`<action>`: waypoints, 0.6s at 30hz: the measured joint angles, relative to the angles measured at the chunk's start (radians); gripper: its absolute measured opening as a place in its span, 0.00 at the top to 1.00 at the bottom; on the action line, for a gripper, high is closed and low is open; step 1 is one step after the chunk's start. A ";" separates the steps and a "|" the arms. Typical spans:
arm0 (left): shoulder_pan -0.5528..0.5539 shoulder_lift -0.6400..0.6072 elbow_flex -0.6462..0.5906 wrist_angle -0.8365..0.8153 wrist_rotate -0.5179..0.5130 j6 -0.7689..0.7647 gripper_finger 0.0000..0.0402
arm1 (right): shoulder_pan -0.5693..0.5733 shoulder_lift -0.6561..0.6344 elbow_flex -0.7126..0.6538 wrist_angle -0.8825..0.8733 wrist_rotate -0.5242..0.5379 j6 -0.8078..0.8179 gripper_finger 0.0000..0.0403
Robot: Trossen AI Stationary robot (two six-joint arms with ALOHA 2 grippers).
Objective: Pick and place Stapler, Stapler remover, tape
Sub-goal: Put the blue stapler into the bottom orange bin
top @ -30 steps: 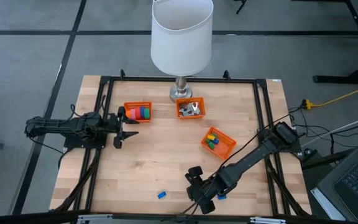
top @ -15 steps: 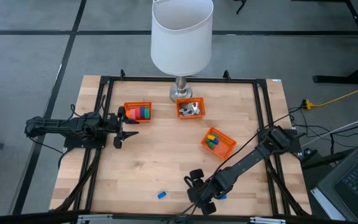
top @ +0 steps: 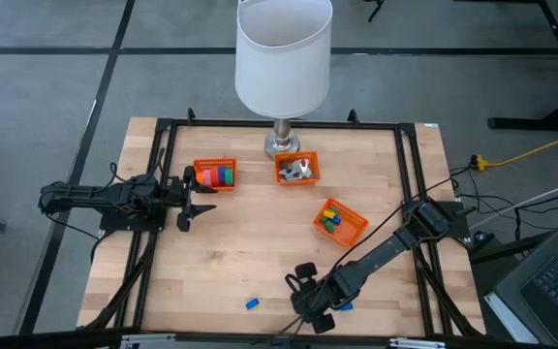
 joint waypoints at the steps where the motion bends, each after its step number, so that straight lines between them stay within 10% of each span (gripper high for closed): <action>1: 0.000 0.000 0.000 0.000 0.000 0.000 0.46 | 0.000 0.000 0.004 -0.003 -0.001 0.001 0.81; 18: 0.000 0.000 0.000 0.000 0.000 0.000 0.46 | -0.001 0.003 0.276 -0.310 0.014 0.119 0.82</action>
